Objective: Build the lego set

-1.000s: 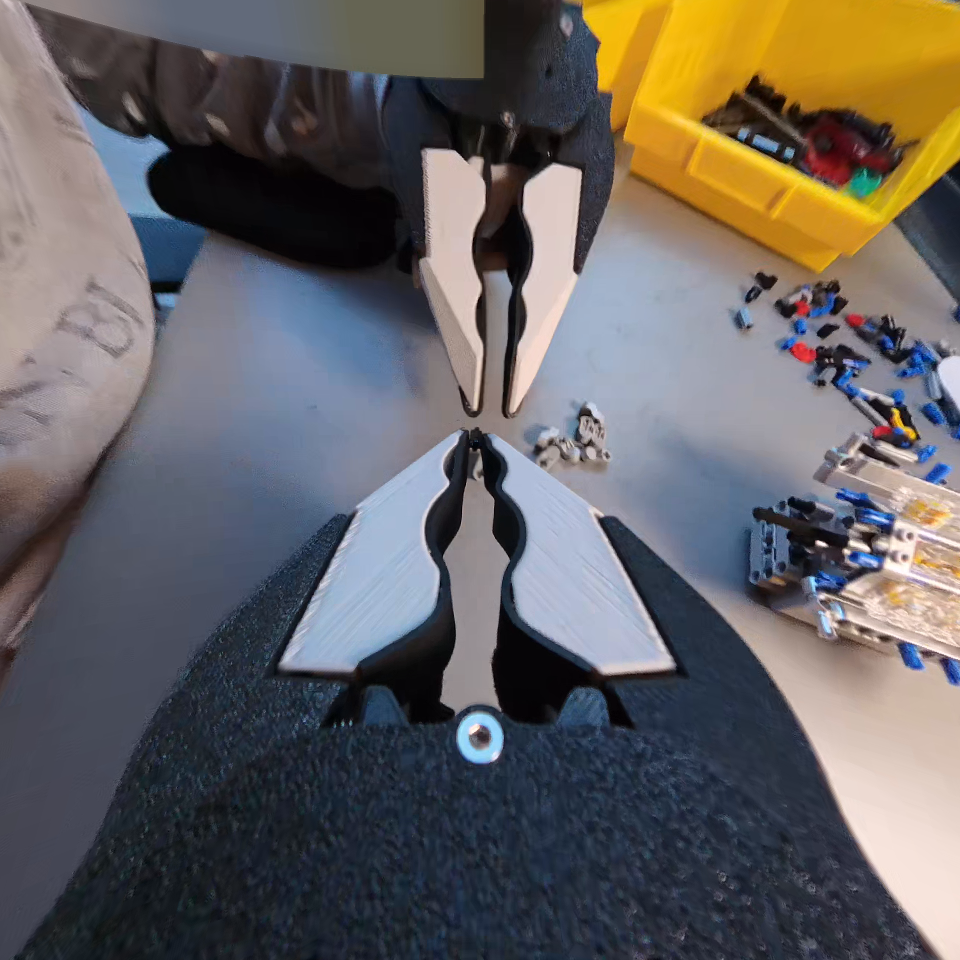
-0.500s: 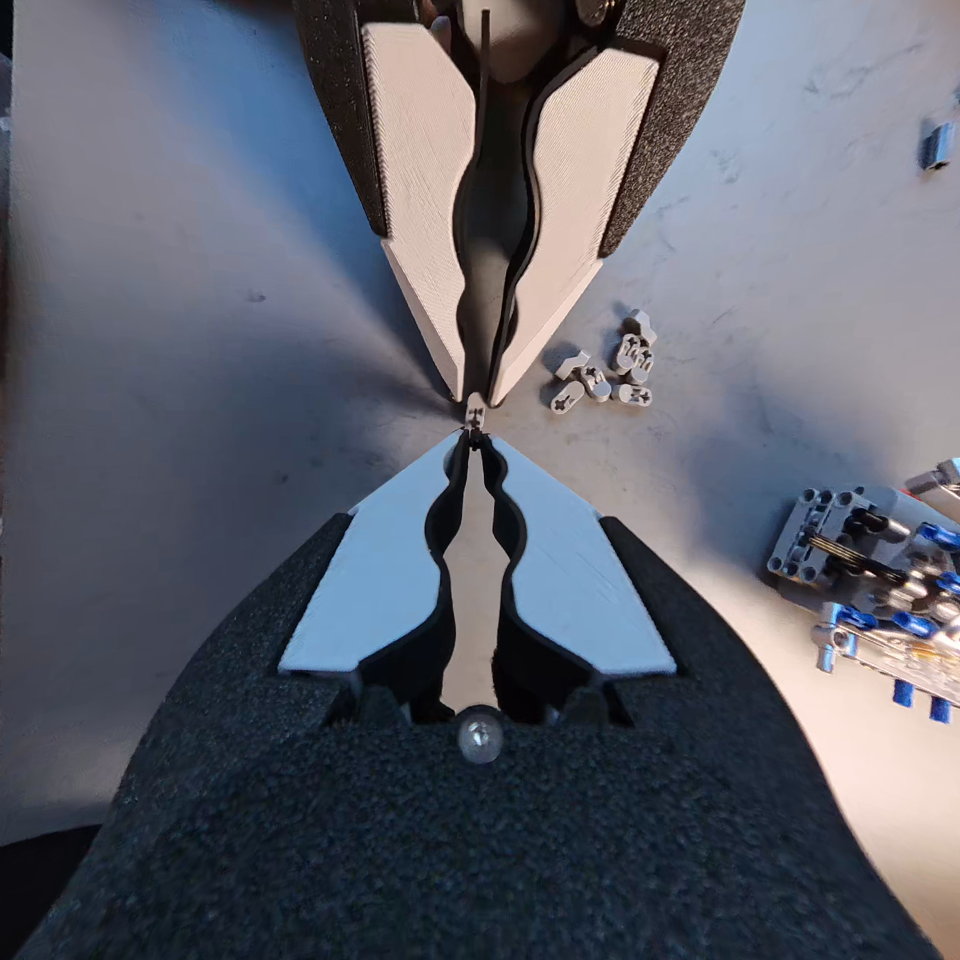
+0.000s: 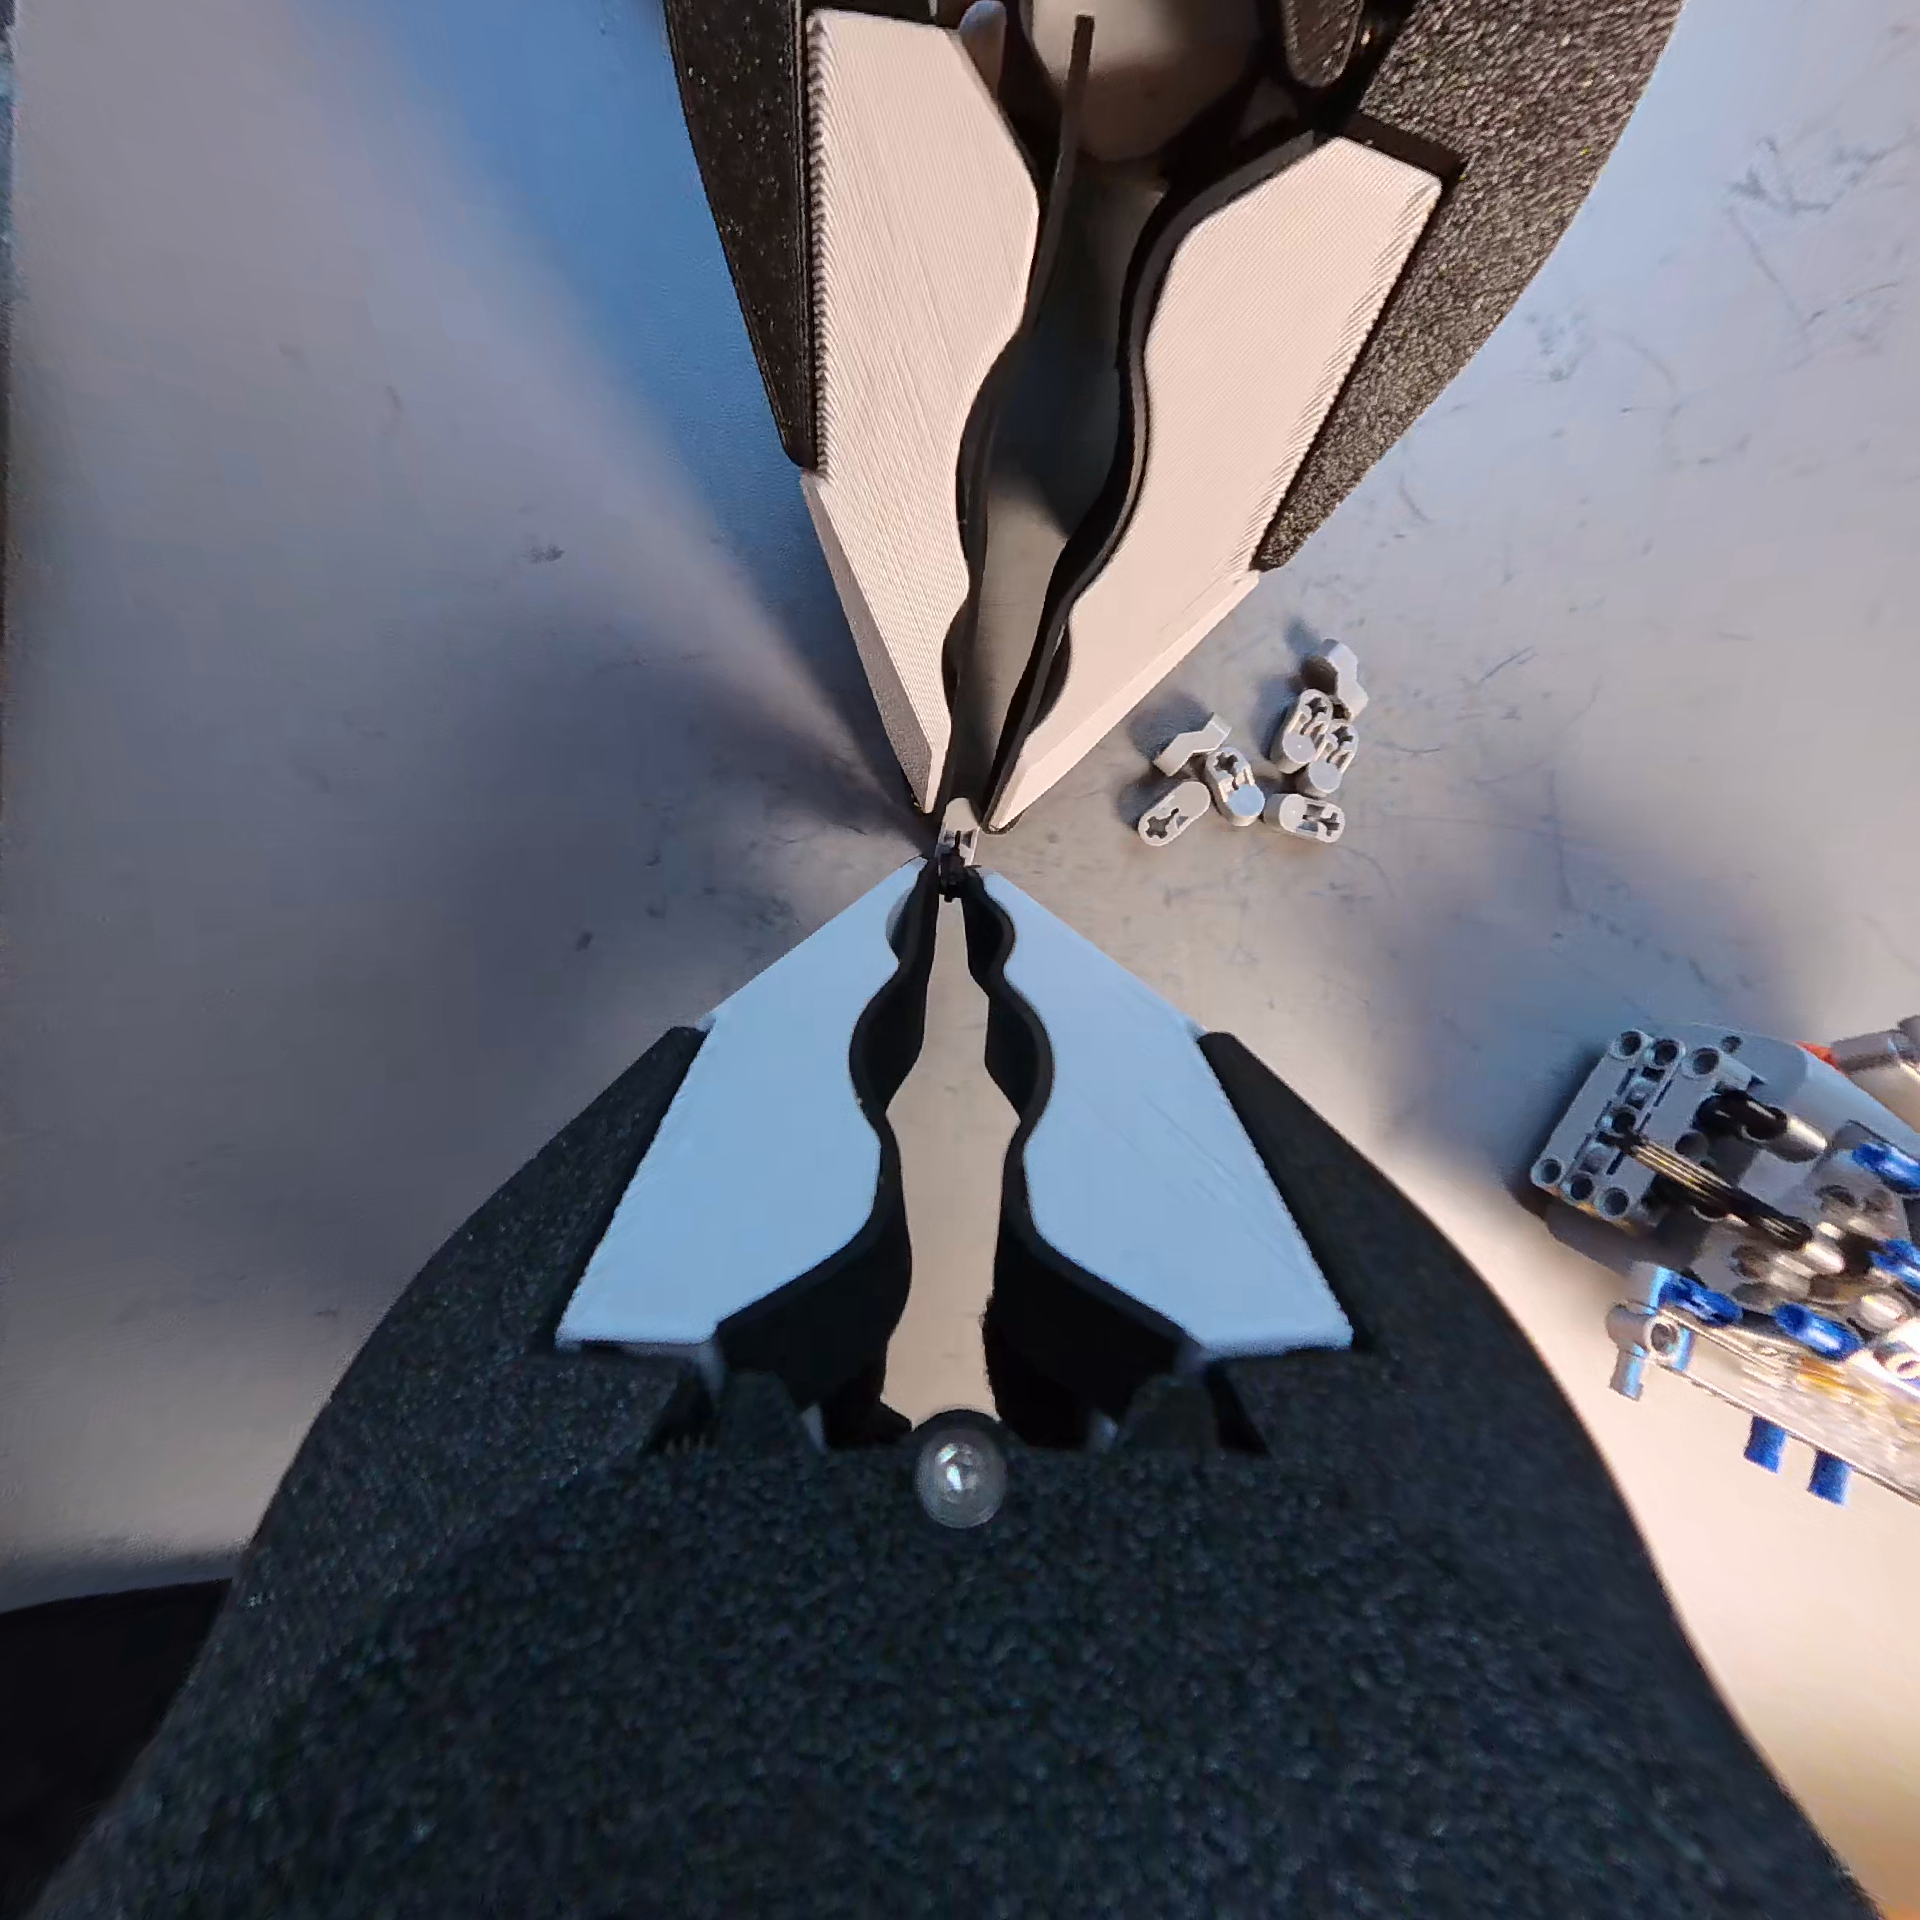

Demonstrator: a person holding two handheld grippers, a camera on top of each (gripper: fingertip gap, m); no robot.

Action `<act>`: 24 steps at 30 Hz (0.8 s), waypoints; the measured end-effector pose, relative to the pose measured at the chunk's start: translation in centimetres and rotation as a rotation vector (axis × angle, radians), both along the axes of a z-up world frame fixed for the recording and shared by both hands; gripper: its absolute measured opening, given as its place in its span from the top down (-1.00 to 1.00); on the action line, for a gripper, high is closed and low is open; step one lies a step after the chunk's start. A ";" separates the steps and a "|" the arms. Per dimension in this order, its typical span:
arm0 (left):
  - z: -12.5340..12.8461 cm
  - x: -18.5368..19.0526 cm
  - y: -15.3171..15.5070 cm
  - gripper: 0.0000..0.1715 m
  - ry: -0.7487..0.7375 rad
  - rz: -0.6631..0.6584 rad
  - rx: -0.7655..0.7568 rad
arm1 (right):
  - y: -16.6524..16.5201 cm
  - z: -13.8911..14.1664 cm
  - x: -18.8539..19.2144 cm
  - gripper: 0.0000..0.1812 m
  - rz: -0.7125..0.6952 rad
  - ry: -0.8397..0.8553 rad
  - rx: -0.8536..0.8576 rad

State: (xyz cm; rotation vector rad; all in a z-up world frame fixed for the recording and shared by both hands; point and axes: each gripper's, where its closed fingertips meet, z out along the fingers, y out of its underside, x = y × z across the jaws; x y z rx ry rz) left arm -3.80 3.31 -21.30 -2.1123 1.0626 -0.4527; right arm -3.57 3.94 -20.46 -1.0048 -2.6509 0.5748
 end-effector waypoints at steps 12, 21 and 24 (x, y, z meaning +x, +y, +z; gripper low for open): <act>0.0 0.0 0.0 0.95 -0.006 0.006 -0.010 | -0.2 -0.6 -0.1 0.98 -0.002 -0.017 0.031; 0.0 0.3 0.0 0.94 0.002 0.000 -0.002 | -0.5 -0.6 -0.2 0.97 -0.026 -0.048 0.015; 0.0 0.3 0.0 0.94 0.008 0.004 0.005 | -0.5 -0.6 -0.2 0.96 -0.049 -0.014 0.014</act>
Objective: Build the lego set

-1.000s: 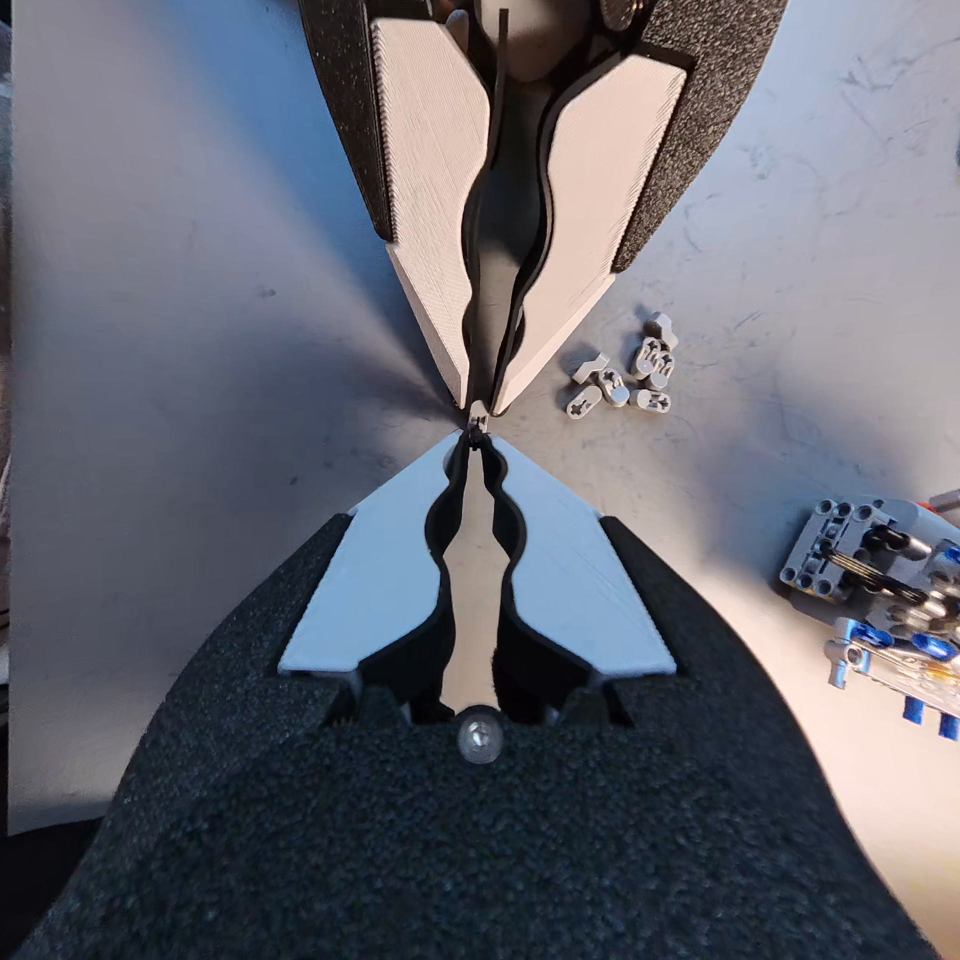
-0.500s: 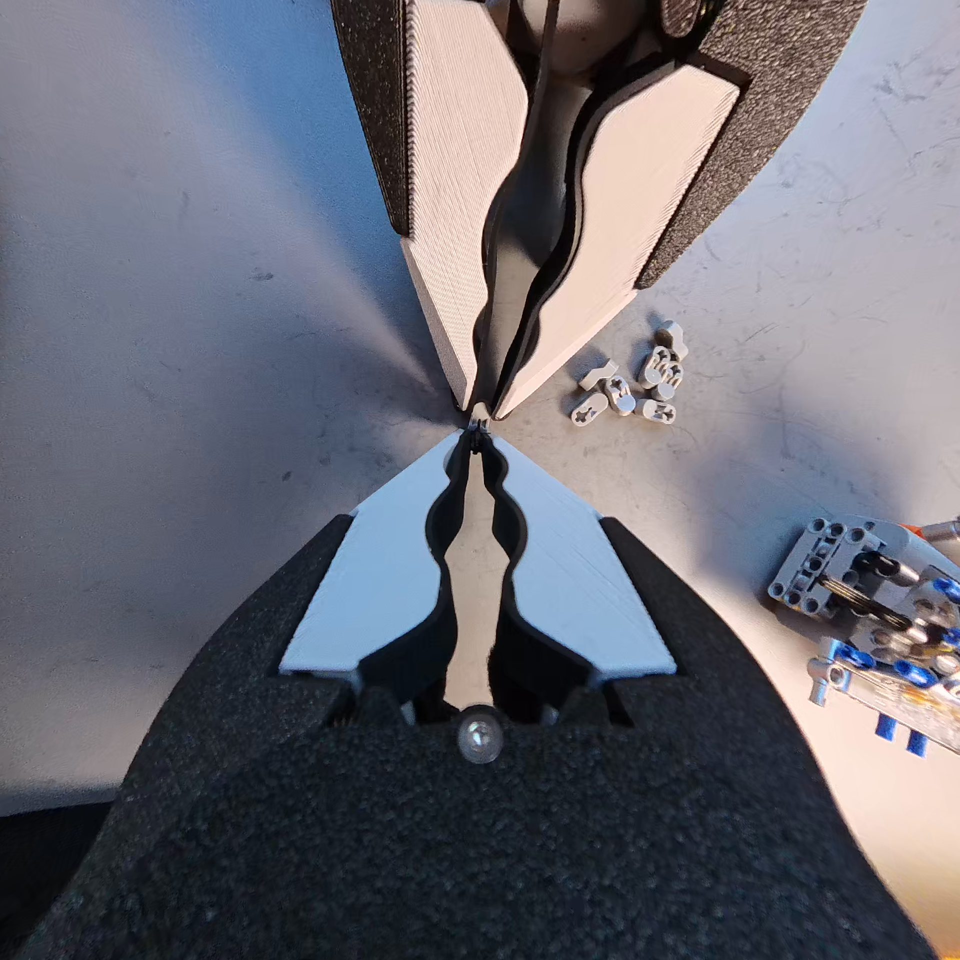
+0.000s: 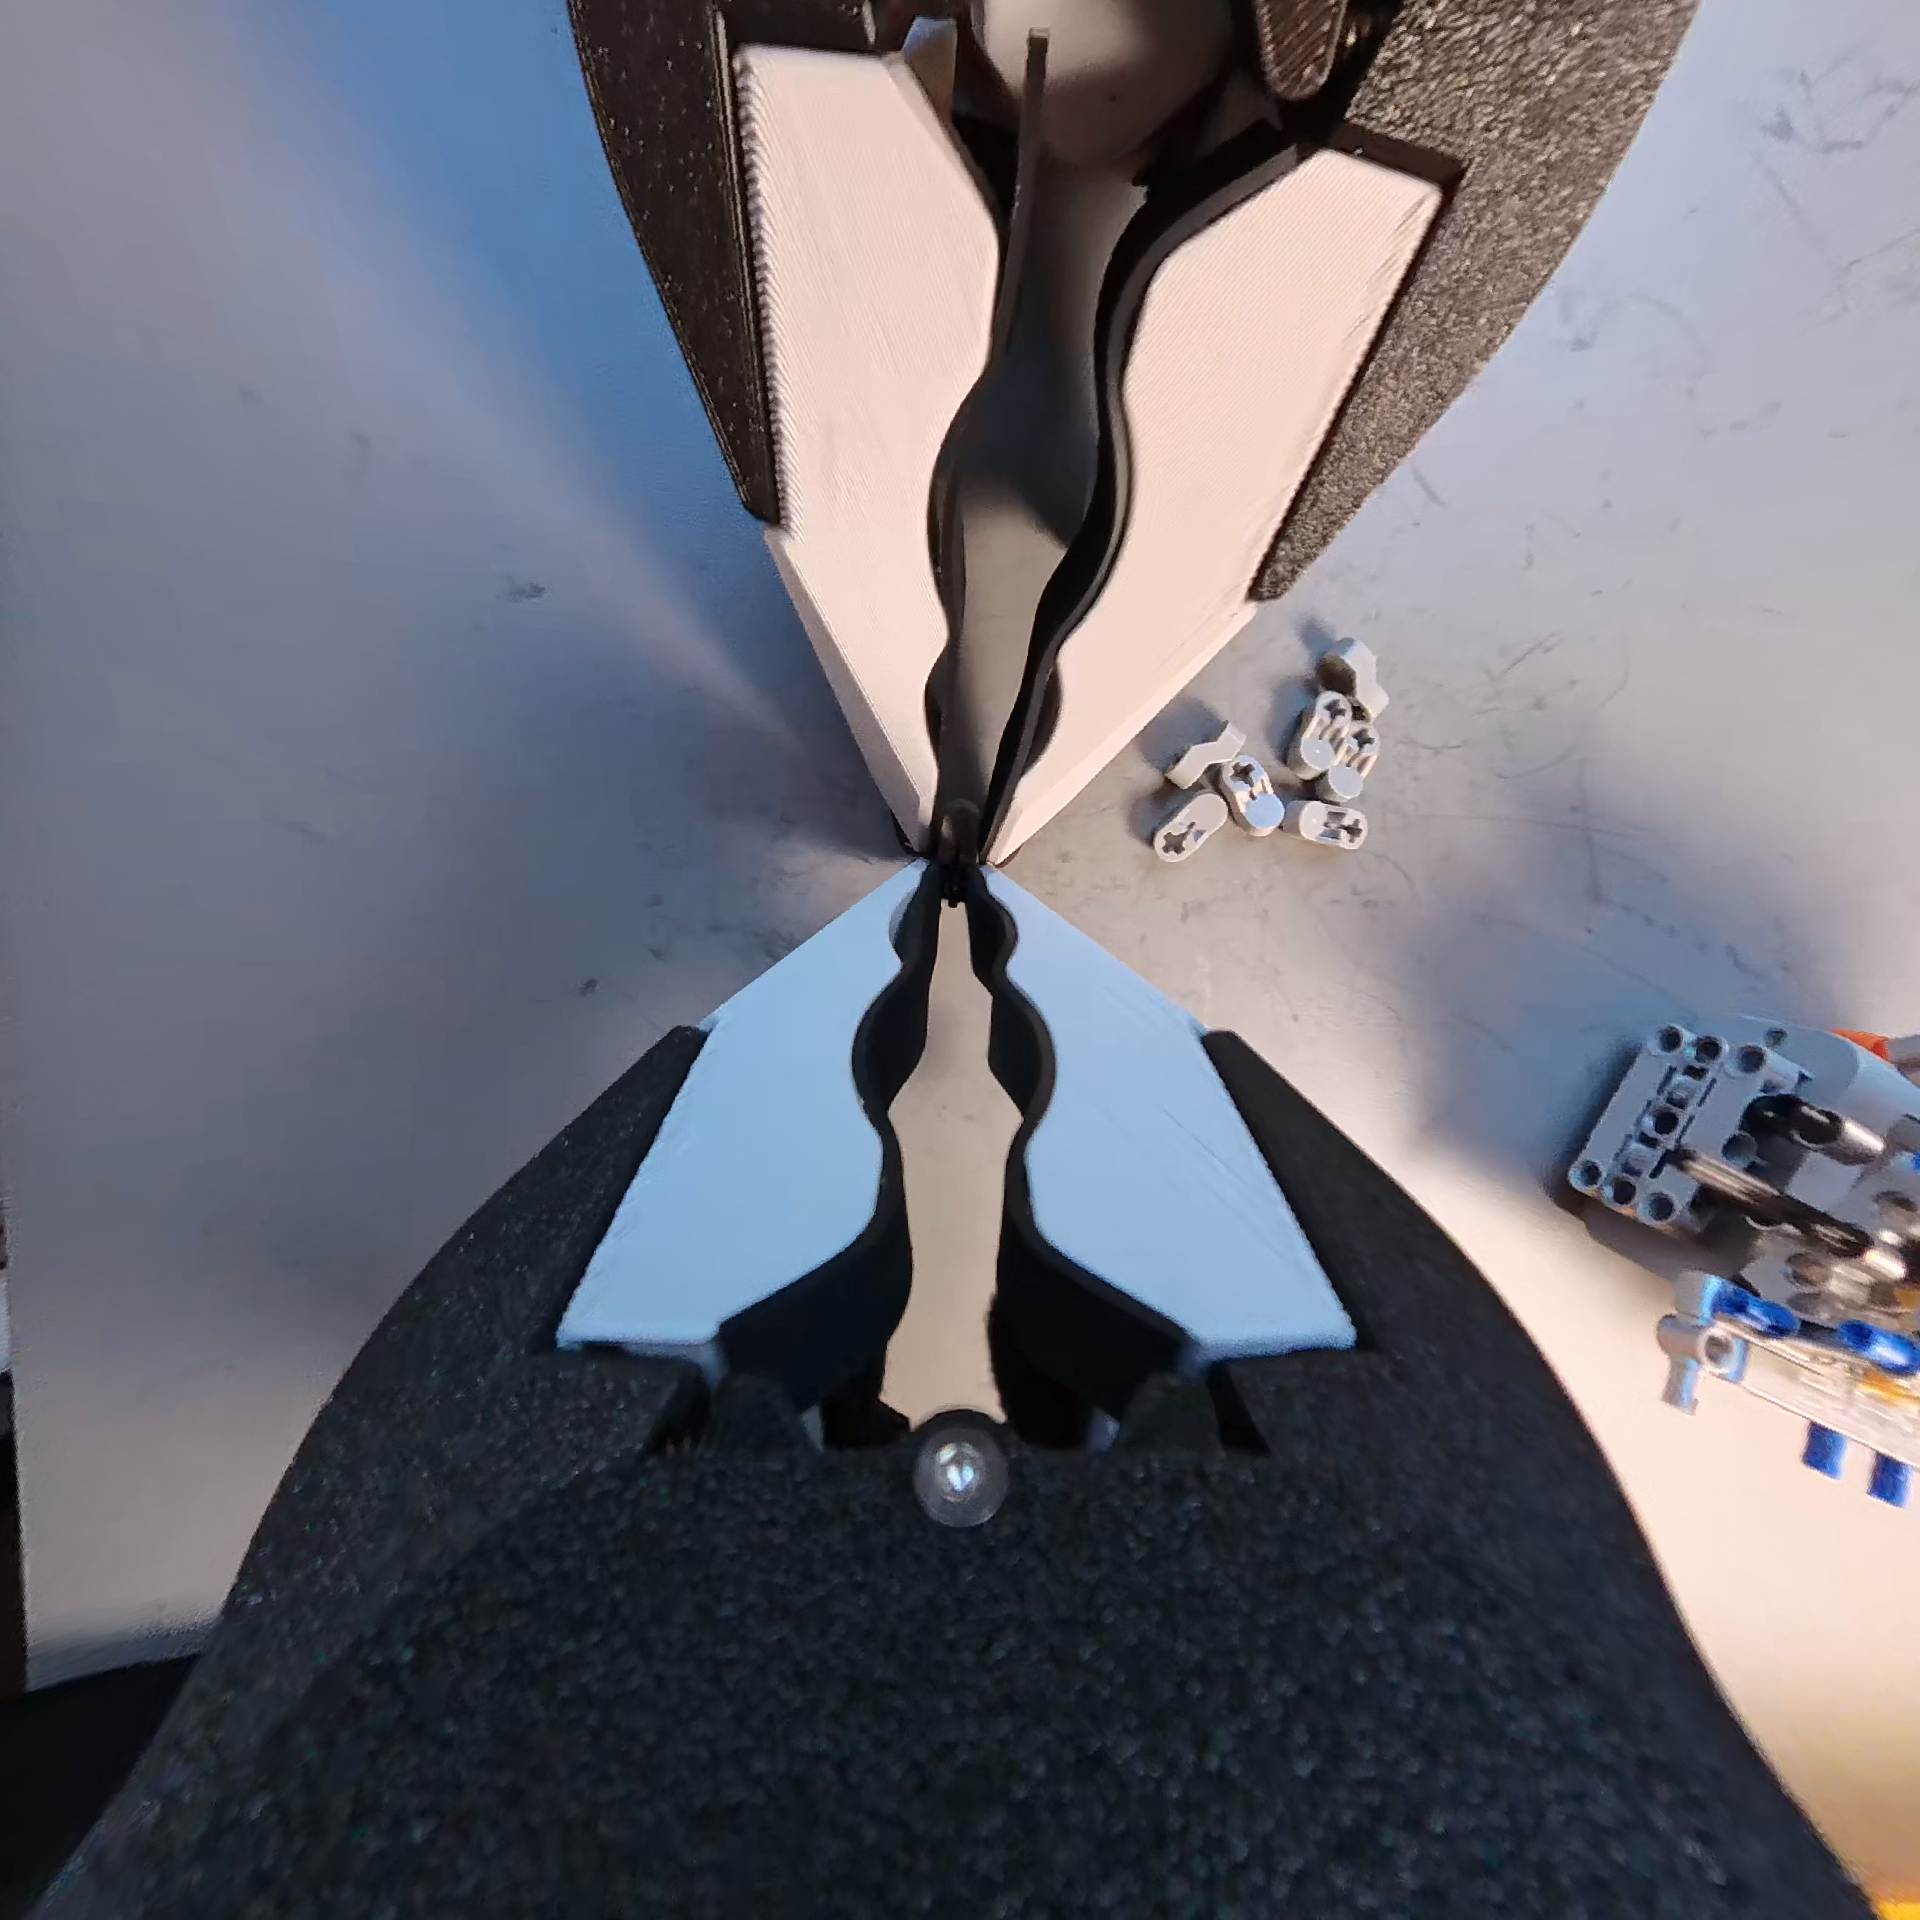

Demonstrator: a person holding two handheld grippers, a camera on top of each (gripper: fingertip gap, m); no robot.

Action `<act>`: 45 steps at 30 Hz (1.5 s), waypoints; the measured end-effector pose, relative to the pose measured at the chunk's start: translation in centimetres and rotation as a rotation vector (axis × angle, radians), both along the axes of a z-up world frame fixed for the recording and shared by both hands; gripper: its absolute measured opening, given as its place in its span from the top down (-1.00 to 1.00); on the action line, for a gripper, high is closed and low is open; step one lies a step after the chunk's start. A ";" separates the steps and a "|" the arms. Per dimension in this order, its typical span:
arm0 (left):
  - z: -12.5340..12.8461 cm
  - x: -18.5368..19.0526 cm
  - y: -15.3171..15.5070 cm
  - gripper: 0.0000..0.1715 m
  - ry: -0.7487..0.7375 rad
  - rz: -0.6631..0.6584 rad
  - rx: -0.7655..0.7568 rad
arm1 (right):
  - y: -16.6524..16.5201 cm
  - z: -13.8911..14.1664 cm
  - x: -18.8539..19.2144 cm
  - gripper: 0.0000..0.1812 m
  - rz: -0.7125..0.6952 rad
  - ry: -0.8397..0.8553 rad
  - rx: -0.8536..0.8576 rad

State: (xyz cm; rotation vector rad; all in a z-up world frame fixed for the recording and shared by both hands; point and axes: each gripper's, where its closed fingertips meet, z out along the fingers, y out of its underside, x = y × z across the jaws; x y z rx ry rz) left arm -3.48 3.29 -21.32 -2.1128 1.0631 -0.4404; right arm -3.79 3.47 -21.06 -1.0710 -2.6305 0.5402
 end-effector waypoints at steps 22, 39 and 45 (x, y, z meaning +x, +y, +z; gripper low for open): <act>8.7 1.5 -2.5 0.95 -0.837 -0.079 -0.327 | -2.1 8.1 -0.3 0.79 0.095 0.779 0.183; 8.4 2.2 -2.8 0.95 -0.883 -0.071 -0.411 | -2.6 7.5 0.4 0.83 0.113 0.782 0.194; 8.8 2.1 -2.5 0.96 -0.929 -0.050 -0.415 | -2.5 7.8 0.4 0.83 0.098 0.795 0.186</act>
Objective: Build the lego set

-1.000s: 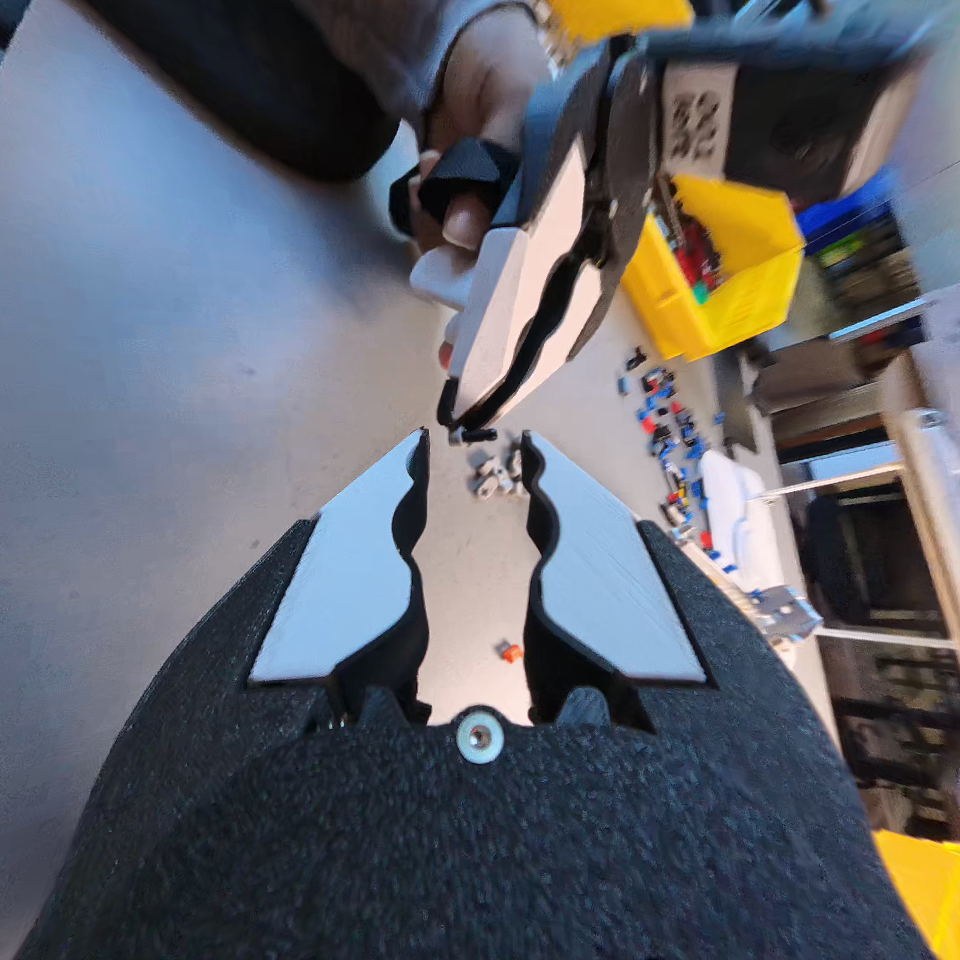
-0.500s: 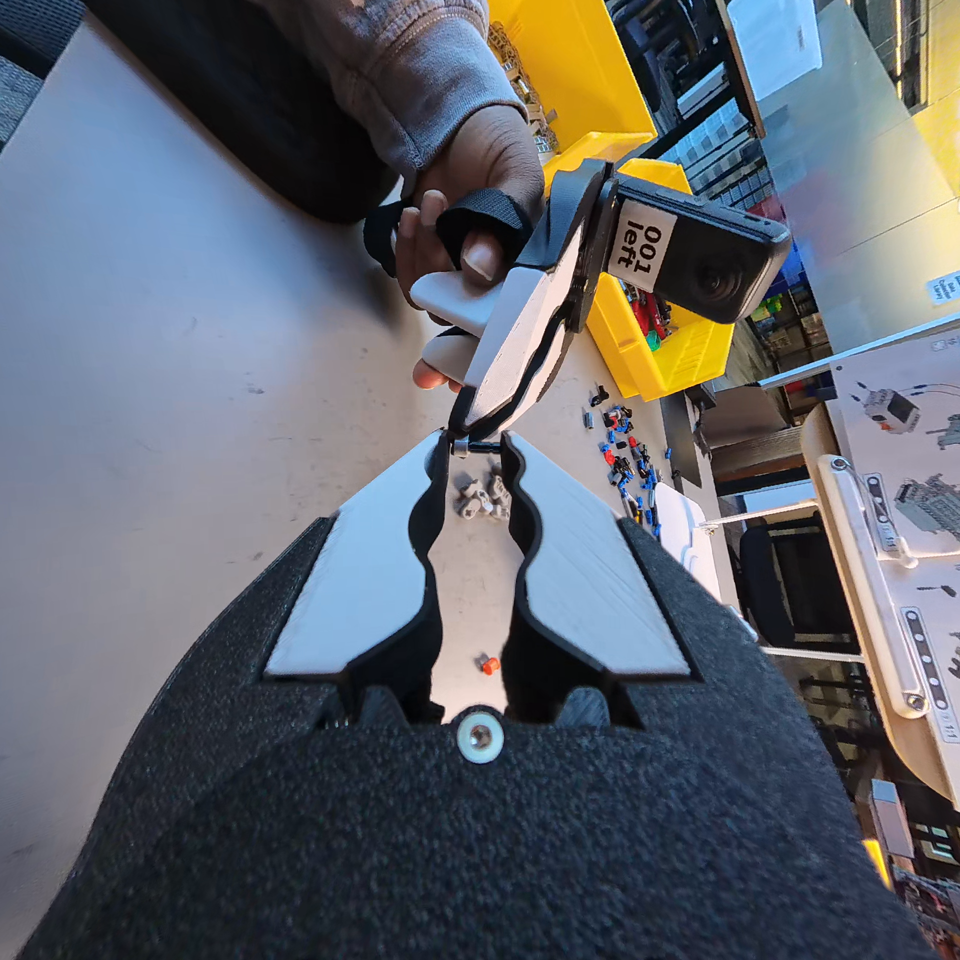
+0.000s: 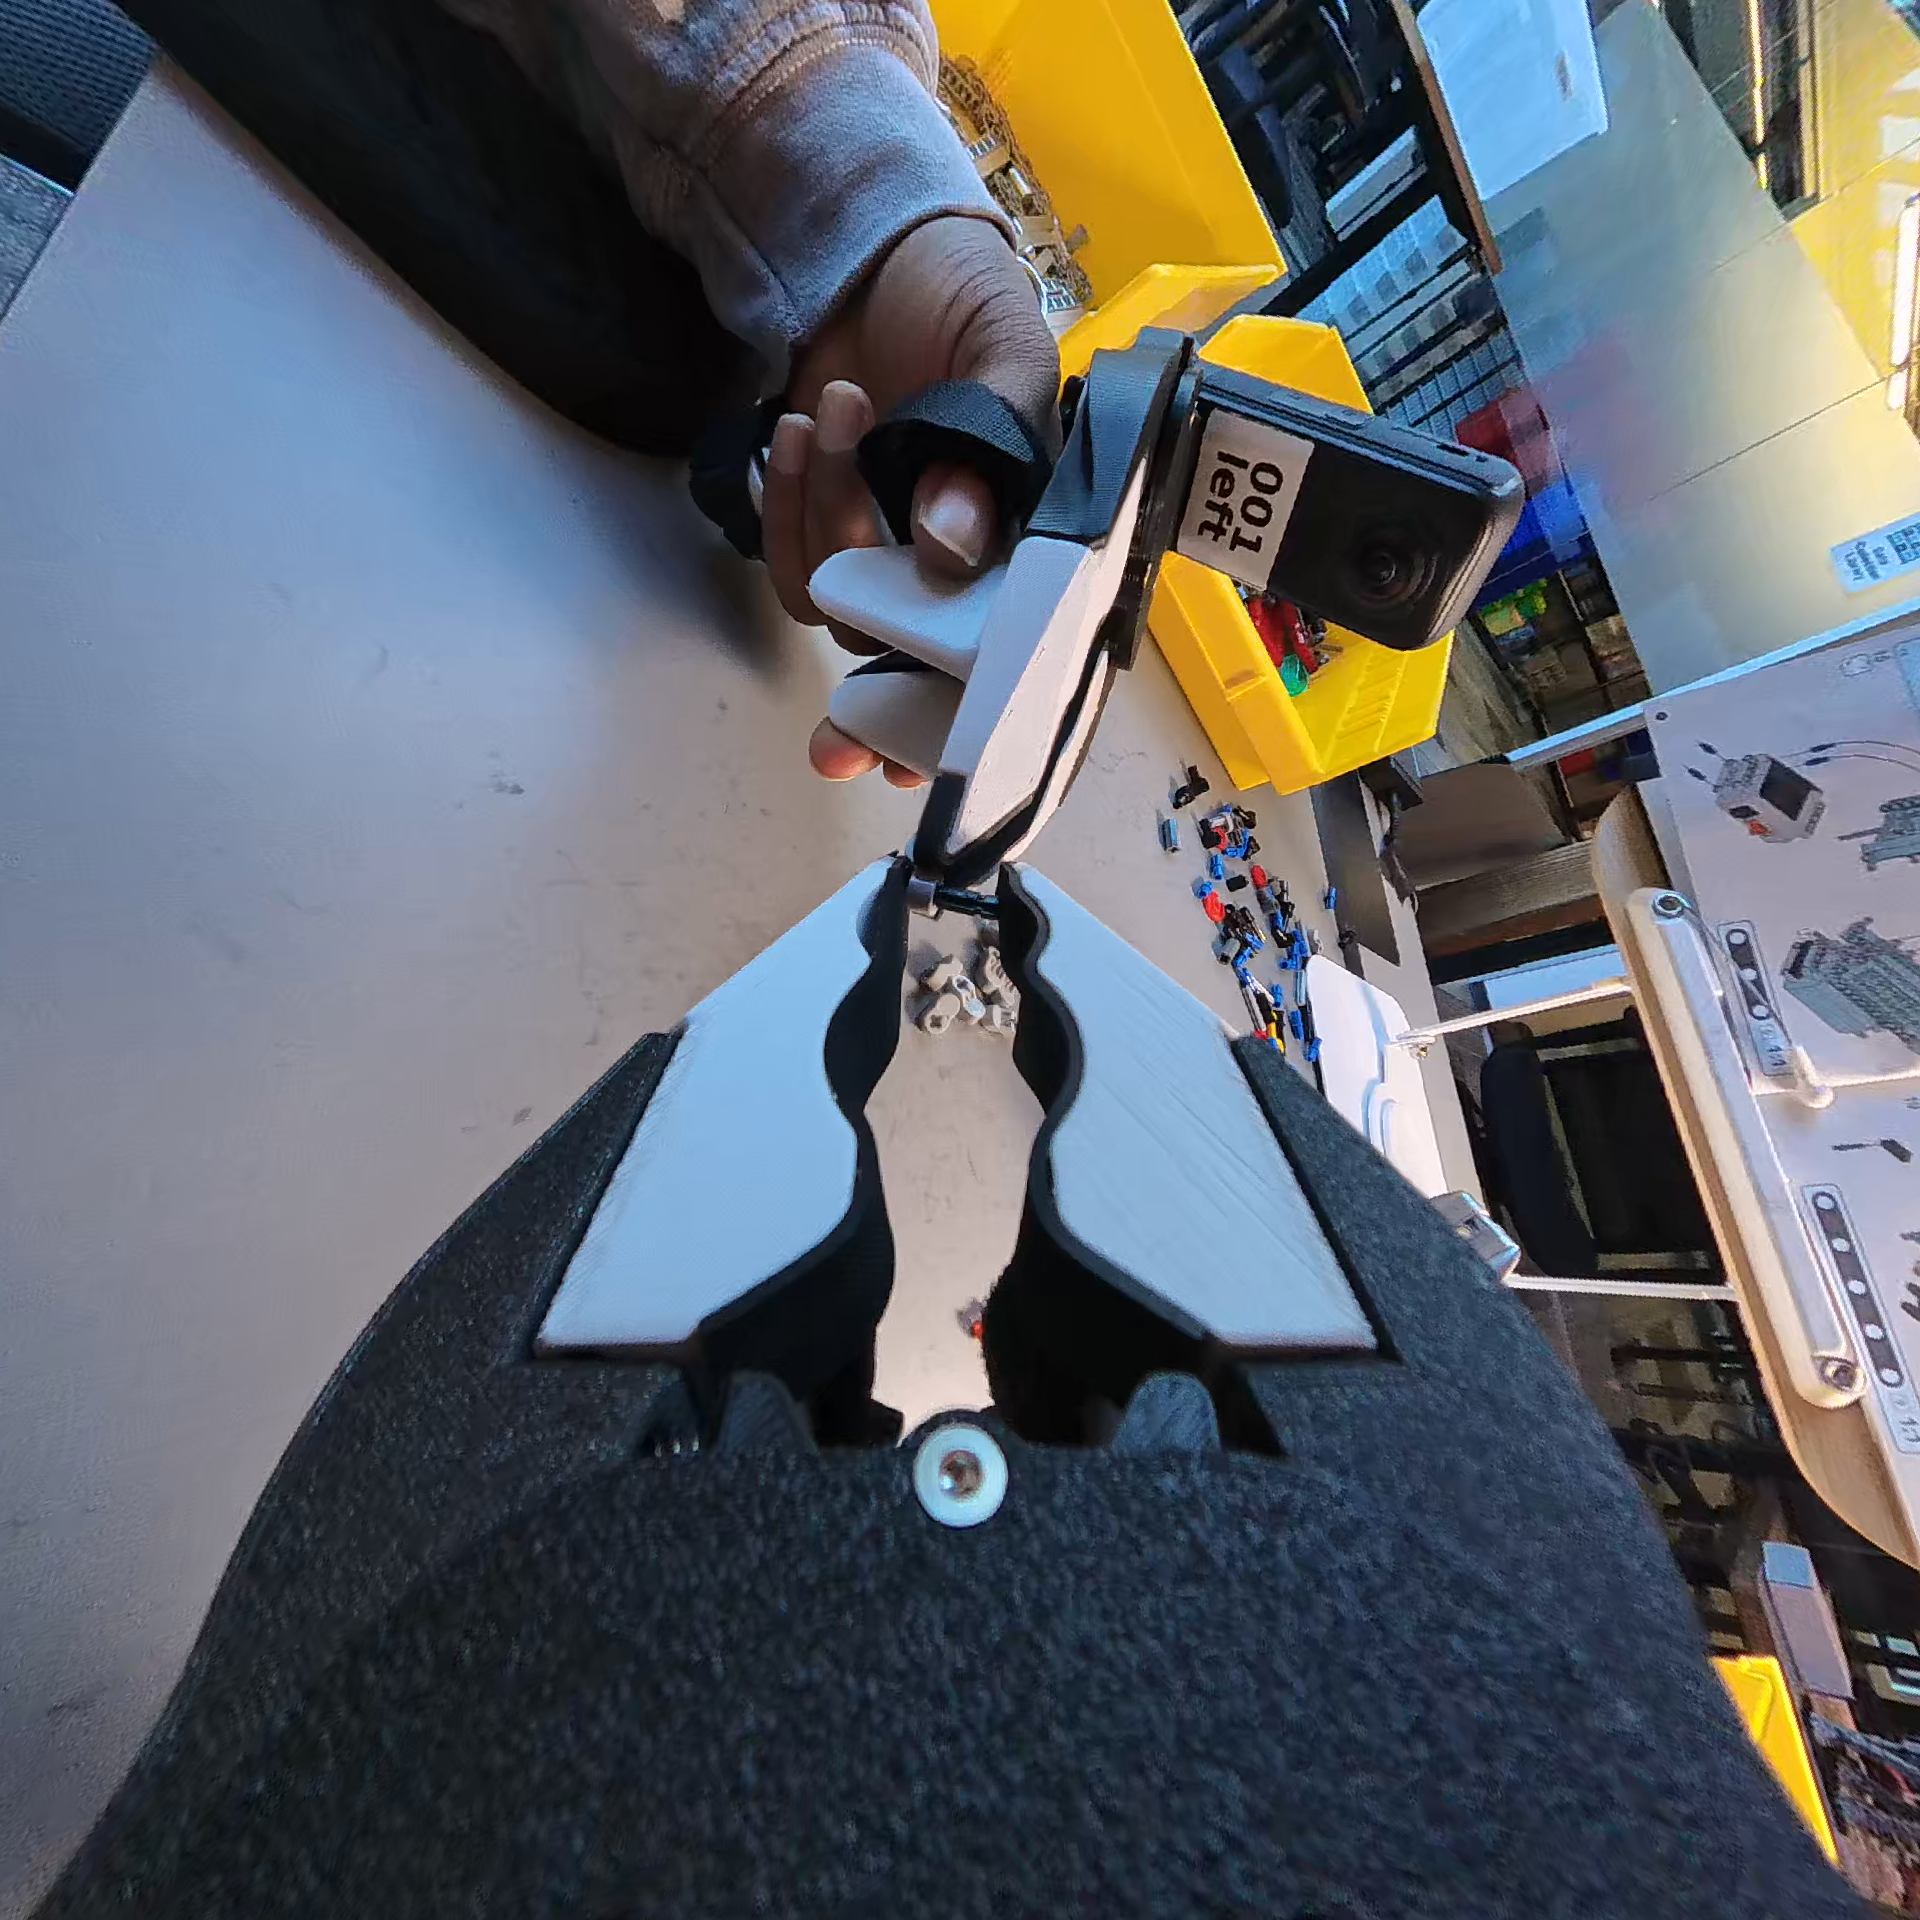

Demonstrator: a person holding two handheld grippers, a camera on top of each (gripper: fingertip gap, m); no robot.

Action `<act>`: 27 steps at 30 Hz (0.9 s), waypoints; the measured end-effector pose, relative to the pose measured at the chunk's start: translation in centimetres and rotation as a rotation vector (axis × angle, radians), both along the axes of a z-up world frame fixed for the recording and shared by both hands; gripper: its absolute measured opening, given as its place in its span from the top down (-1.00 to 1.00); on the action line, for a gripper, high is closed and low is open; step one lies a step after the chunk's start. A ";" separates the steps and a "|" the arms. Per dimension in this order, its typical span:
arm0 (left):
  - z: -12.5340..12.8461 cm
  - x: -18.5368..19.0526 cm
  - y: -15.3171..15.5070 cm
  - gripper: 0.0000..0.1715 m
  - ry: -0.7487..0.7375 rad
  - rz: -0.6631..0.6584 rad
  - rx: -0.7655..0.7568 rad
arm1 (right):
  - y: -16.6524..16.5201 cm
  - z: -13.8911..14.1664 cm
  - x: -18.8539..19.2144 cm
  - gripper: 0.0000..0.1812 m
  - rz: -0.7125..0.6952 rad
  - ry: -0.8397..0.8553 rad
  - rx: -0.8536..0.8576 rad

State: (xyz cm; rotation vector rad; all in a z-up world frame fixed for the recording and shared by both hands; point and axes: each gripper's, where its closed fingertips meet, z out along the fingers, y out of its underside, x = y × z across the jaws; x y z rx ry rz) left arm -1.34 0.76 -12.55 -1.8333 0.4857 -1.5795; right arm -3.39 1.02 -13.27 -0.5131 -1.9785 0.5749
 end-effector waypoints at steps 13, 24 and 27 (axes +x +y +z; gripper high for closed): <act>2.5 -1.3 1.6 0.95 -0.122 0.132 0.069 | 1.9 3.0 -1.4 0.73 -0.080 0.170 -0.061; 3.0 -2.8 2.8 0.95 -0.198 0.231 0.038 | 2.9 3.1 -2.4 0.83 -0.089 0.191 -0.056; 2.7 -2.8 3.1 0.95 -0.207 0.240 0.012 | 3.1 2.7 -2.4 0.84 -0.097 0.191 -0.041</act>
